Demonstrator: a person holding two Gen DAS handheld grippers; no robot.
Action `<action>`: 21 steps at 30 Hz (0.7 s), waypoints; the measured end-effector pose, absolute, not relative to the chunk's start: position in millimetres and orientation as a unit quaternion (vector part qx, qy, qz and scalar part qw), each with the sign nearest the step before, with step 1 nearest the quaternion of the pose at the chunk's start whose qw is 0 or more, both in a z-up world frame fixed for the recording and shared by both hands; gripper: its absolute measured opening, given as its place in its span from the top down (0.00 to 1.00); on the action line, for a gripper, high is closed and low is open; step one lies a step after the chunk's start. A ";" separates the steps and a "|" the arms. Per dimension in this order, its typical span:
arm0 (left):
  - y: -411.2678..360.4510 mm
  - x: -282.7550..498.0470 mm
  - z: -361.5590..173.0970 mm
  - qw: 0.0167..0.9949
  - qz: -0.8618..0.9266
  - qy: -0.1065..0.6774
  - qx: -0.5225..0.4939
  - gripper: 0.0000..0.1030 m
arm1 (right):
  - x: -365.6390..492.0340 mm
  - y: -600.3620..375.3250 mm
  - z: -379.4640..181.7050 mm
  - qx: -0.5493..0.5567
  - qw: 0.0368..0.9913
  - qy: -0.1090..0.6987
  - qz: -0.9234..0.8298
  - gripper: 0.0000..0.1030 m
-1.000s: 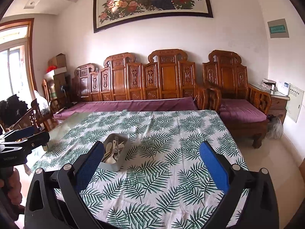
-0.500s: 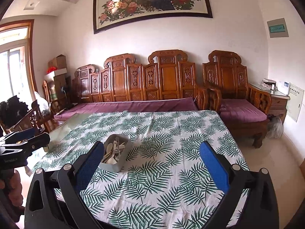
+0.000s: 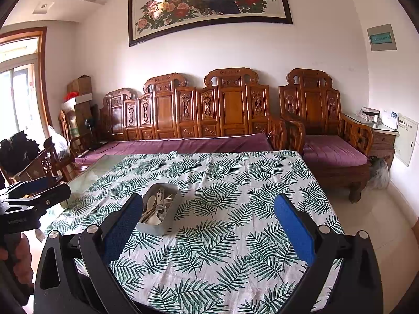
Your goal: Organize utensils
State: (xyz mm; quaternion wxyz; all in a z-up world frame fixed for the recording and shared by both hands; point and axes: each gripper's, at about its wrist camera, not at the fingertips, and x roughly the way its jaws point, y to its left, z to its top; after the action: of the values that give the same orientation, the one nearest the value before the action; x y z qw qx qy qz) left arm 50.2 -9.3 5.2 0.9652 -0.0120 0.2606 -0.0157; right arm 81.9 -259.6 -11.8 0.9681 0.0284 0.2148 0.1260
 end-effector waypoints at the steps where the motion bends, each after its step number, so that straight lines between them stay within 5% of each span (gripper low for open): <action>1: -9.7 49.9 5.3 0.965 -0.016 0.260 -0.012 0.07 | 82.0 -259.6 -11.6 0.028 0.968 0.215 0.126 0.02; 21: -12.6 45.1 6.2 0.967 -0.016 0.254 -0.010 0.07 | 81.5 -258.0 -10.7 0.029 0.968 0.215 0.128 0.02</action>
State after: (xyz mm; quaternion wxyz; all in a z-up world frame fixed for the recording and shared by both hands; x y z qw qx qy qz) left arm 45.1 -12.6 6.2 0.9670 -0.0102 0.2540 -0.0161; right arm 81.5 -258.0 -10.7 0.9678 0.0289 0.2149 0.1279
